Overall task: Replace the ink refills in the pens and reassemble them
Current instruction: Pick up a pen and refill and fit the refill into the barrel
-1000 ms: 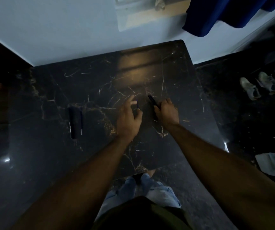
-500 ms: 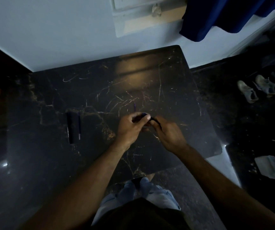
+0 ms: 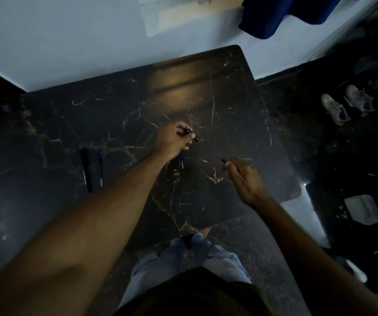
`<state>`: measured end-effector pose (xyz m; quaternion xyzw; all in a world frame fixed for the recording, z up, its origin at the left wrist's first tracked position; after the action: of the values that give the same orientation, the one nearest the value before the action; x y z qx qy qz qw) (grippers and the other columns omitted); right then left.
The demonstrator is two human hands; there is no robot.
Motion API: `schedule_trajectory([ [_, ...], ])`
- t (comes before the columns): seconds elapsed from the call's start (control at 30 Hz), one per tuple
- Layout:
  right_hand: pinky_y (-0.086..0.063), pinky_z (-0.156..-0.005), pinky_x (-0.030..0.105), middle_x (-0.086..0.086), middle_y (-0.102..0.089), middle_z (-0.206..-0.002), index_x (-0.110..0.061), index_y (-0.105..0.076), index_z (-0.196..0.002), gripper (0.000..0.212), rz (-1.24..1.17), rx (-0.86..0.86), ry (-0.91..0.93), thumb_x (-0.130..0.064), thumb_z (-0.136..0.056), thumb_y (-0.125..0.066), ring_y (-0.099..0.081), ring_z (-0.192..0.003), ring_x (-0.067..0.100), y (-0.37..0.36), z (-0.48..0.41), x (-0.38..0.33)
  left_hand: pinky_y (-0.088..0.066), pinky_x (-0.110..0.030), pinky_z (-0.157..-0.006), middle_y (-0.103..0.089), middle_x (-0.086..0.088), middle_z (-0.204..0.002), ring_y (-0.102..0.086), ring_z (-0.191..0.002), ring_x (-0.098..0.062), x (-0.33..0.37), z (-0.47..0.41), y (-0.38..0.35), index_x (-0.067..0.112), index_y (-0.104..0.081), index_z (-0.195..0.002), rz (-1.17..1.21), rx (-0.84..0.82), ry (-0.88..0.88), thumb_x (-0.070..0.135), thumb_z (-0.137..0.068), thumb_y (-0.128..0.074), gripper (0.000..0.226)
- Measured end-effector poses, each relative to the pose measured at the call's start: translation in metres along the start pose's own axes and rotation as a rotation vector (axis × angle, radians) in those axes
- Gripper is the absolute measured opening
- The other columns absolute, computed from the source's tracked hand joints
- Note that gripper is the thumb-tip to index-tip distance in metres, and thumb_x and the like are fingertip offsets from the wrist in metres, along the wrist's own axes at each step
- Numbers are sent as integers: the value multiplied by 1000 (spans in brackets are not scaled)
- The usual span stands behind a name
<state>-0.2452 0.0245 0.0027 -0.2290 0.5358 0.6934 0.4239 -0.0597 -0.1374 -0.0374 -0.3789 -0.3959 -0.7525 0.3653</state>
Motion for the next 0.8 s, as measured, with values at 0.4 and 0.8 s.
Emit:
schedule_trajectory([
  [0.4, -46, -60, 55, -3, -55, -75, -7, -68, -115, 55, -157, 63, 89, -45, -103, -30, -53, -62, 20, 2, 31, -7, -55, -28, -68, -71, -2, -98, -69, -83, -17, 1, -45, -18, 14, -76, -101, -605, -281, -271, 24, -97, -78, 11],
  [0.8, -47, -57, 32, -6, -64, -85, -13, -59, -138, 31, -104, 70, 74, -12, -109, -47, -55, -63, 5, 15, 32, -15, -55, -39, -92, -68, -3, -119, -66, -109, -22, 20, -55, -23, 20, -77, -114, -859, -269, -445, 27, -99, -73, 17],
])
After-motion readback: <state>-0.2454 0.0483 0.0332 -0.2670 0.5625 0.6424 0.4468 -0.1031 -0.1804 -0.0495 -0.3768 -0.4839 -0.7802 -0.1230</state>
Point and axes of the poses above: each hand's wrist, its own z-axis away from the middle knuckle, its own y-axis out of the back of the hand, x = y × z, the point moved 6 cm from there along -z, towards the middle knuckle
